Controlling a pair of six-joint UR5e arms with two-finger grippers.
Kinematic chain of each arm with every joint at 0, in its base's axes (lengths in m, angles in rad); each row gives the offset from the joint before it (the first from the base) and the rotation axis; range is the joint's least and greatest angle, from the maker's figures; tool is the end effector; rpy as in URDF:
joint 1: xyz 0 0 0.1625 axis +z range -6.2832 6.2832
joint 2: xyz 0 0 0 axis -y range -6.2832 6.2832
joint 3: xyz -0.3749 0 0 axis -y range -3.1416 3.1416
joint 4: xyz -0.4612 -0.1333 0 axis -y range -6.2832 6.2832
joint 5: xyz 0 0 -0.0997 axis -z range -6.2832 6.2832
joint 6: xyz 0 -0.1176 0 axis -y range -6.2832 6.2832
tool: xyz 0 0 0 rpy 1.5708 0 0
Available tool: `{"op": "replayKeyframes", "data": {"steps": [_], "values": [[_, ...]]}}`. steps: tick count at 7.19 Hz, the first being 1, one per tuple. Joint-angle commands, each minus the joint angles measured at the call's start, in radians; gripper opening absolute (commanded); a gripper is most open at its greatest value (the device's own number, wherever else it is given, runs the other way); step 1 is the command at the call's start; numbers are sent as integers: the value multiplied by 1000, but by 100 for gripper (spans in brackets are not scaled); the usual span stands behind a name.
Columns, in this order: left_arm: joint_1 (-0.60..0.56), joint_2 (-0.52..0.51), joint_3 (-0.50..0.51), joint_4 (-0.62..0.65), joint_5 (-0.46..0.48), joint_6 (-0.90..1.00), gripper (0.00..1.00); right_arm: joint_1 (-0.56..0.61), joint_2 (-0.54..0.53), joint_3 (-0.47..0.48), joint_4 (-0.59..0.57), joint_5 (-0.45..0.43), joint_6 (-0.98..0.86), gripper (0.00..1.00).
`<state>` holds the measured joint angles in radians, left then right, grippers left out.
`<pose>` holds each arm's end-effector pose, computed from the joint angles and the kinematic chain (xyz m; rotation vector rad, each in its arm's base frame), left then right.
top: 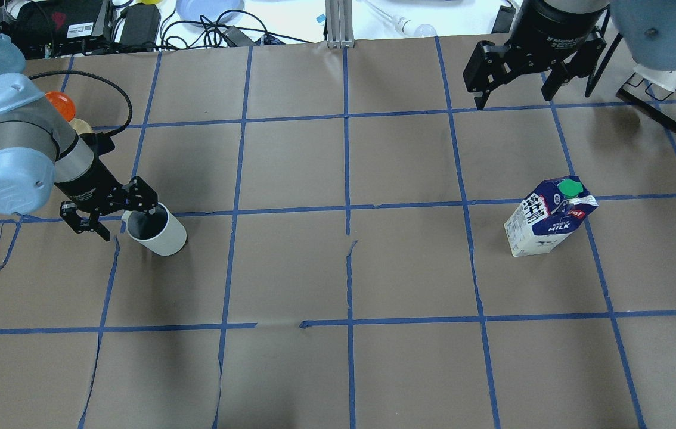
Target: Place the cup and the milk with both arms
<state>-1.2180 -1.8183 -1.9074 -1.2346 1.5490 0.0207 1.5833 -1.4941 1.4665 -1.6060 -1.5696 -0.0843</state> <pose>0.0606 -0.5578 0.1332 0.5086 -3.0097 -0.3675 0.1409 -0.5949 0.4379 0.1519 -3.1353 0.0986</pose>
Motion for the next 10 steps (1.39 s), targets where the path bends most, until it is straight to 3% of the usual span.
{"op": "replayKeyframes", "data": {"steps": [1, 3, 7, 10], "values": [[0, -21, -9, 3, -1, 7, 86, 1, 0, 0, -2, -4, -2, 100], [0, -24, -7, 1, -3, 7, 2, 1, 0, 2, -2, -7, -2, 100], [-1, -3, 25, 0, -15, -67, 0, 1, 0, 0, -3, -7, -2, 100], [-35, 34, 151, -72, -35, -157, 0, 1, 0, 2, -3, -6, -2, 100]]}}
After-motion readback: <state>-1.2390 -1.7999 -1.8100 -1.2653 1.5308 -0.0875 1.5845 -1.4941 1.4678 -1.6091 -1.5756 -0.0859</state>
